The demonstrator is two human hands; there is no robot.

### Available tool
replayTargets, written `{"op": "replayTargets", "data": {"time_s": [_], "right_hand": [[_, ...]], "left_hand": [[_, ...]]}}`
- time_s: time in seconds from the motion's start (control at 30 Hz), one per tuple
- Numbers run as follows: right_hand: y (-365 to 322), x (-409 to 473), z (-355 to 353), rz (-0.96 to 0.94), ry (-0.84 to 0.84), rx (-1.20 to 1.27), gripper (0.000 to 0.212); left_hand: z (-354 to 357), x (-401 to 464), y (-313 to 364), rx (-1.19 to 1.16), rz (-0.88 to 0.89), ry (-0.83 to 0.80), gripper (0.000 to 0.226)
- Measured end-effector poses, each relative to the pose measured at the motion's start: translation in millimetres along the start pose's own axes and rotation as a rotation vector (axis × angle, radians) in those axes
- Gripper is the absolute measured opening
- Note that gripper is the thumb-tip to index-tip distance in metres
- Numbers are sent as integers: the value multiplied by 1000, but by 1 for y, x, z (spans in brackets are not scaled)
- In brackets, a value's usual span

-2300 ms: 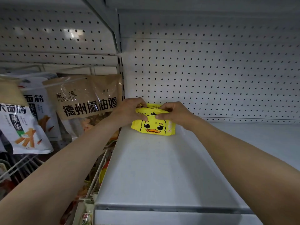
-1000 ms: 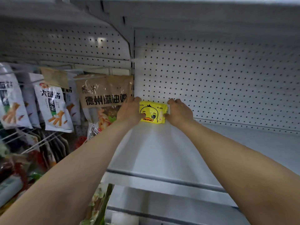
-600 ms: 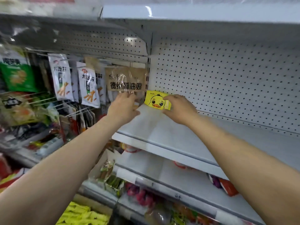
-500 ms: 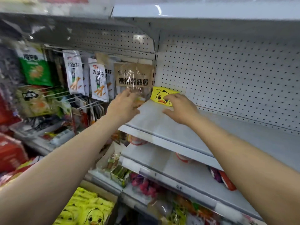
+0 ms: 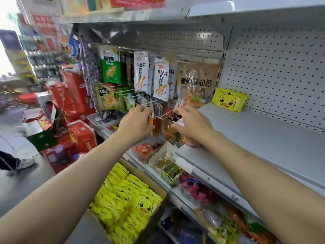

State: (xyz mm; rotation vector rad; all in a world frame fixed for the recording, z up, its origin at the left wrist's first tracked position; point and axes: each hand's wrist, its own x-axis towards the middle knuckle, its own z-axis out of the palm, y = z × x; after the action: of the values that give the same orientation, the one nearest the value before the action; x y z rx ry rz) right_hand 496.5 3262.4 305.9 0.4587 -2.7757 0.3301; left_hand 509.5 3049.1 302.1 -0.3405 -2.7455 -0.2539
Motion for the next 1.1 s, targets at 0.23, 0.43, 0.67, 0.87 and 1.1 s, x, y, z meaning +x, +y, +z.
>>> {"op": "replayTargets", "data": {"time_s": [0.23,0.43,0.67,0.87,1.1], "right_hand": [[-54,57,70,-71,-131,-7,55],[-85,112,165,-31,-267,11,56],[-111,139,300,129,-500,104,58],[-117,103,399,304,-798,166,57],[-129,40,472,455,-1175,374,40]], "left_hand": [[25,-2,-84,17,-110,-59,54],[87,18,-180,-32,-117,-144,53],[190,27,-283,-128,-125,-423,52],[276,-6,-338,-177,-116,-737,59],[356,-83,-355,-333,-163,-1171,50]]}}
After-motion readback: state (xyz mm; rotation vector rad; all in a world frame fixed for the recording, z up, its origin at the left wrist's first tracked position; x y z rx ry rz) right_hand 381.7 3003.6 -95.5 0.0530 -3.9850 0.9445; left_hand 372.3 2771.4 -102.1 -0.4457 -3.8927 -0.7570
